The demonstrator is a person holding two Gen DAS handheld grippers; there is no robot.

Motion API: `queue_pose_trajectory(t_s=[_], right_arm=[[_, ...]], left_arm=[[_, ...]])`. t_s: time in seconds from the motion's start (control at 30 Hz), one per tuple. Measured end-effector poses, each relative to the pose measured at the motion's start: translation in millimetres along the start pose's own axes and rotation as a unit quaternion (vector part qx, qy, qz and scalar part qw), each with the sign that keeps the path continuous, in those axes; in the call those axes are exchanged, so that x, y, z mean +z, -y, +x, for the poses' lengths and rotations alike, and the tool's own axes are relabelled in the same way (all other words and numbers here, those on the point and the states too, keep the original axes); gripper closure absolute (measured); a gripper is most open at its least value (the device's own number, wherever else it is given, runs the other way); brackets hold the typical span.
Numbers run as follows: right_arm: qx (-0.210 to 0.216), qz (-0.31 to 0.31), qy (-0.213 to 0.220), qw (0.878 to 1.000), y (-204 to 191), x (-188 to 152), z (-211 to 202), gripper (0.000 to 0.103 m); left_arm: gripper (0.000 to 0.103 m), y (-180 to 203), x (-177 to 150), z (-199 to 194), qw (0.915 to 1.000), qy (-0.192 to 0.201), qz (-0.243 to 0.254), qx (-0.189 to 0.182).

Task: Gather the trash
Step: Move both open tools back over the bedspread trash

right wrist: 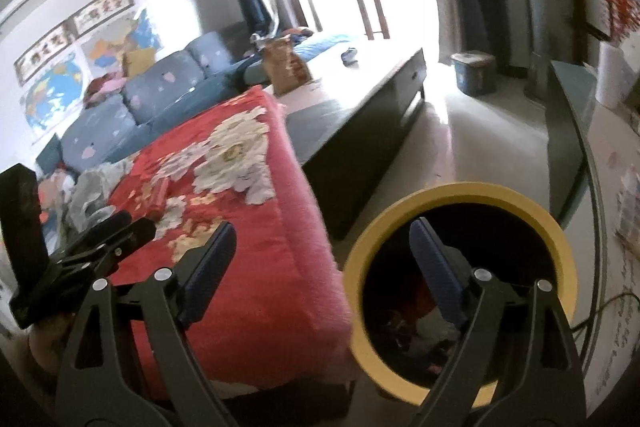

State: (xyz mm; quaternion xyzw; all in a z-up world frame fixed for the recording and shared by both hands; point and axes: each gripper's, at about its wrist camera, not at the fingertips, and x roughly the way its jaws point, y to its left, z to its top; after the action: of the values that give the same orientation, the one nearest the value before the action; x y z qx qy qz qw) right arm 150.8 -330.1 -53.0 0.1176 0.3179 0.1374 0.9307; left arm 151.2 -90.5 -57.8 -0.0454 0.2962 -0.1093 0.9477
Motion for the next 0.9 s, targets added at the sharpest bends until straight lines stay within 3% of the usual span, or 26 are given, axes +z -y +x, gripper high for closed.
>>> queue_pose_trajectory(t_s=[0.5,0.9], right_arm=[[0.065,-0.078,-0.022,0.995,-78.4,17.3,23.0,0.023],[0.110,-0.118,-0.060,0.985,-135.2,28.6,72.3,0.023]], left_arm=[[0.007,-79.2,-3.1,-26.4,0.9951,0.022,-0.070,0.067],[0.007,-139.8,-9.9,-33.5,0.9867,0.013,-0.117,0.112]])
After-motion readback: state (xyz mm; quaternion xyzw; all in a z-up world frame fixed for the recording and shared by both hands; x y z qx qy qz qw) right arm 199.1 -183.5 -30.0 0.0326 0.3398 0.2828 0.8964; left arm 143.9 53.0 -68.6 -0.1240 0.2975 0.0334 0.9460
